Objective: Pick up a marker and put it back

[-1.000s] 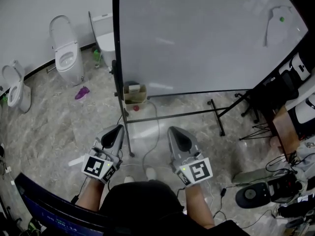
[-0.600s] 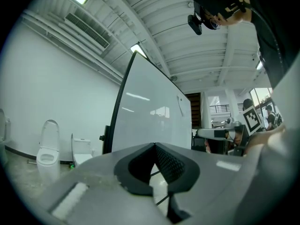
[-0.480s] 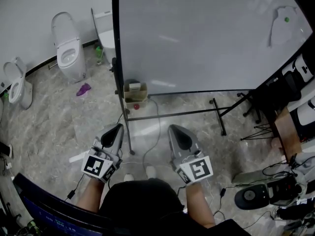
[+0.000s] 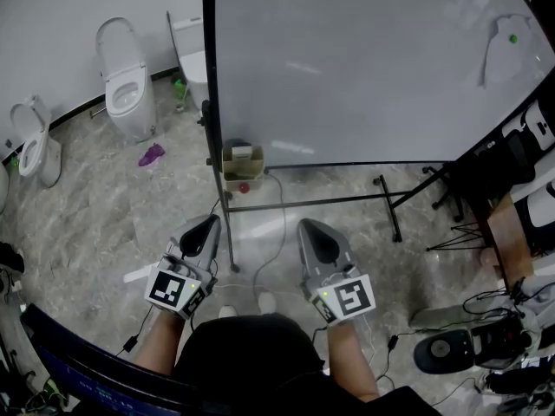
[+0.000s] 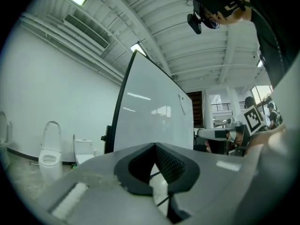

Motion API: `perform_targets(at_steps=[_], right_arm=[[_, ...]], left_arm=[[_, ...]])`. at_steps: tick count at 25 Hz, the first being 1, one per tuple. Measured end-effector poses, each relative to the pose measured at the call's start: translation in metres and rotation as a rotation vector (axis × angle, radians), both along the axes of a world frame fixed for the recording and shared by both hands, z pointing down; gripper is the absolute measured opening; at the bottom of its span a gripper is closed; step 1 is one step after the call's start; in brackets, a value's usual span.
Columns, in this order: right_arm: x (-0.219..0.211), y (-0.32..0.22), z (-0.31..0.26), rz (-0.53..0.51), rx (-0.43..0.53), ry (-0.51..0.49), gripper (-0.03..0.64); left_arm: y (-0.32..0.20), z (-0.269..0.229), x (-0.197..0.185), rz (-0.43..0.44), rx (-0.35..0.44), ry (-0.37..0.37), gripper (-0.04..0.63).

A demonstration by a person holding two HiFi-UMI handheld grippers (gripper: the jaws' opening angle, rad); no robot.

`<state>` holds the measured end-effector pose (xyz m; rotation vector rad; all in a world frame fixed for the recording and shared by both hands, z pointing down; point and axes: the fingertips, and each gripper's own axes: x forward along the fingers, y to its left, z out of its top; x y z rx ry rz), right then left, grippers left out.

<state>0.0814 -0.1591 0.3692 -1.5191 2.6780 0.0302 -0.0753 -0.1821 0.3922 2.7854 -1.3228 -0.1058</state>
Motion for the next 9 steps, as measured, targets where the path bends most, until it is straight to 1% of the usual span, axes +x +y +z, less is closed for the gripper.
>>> perform_targets(at_steps=[9], right_arm=[[-0.0019, -0.0092, -0.0001, -0.014, 0.005, 0.017, 0.009]], left_arm=[[-0.0043, 0.0004, -0.0016, -0.019, -0.003, 0.004, 0.006]])
